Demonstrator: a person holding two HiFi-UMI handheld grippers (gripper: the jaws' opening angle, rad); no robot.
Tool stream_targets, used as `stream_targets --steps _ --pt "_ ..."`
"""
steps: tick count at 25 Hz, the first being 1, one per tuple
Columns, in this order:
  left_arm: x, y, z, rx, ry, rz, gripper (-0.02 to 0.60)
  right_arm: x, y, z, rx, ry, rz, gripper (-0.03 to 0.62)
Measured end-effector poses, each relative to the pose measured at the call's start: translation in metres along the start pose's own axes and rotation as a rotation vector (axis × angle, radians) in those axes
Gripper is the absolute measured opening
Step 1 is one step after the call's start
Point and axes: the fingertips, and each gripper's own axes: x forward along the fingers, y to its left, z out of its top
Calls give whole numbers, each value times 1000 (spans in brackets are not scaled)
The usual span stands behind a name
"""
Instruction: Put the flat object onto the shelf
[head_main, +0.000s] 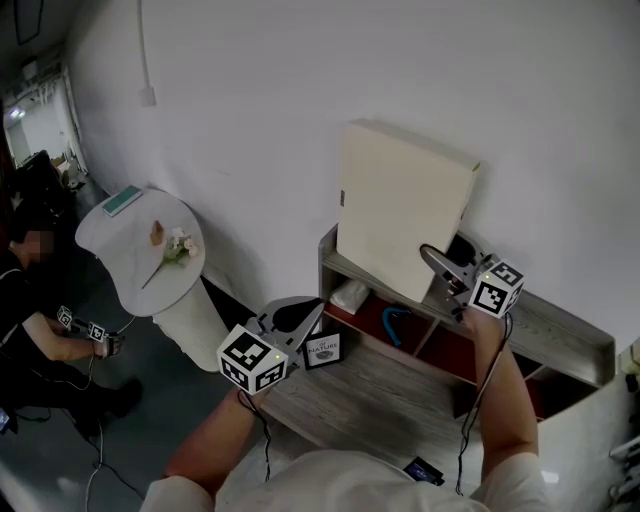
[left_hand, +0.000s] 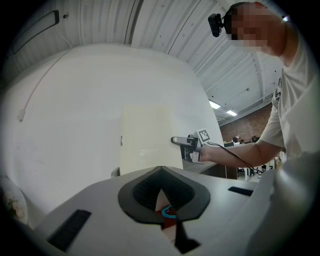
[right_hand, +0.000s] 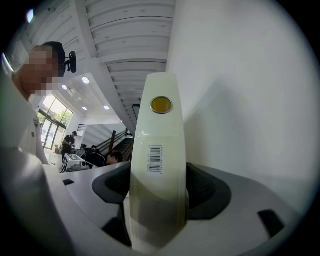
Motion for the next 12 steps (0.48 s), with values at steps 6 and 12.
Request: stream_targets --steps 6,12 --pt "-1 -10 1 3 4 5 12 -13 -4 -4 -9 44 -39 314" --pt "4 -31 2 0 6 12 12 -41 -3 -9 -50 95 -100 313"
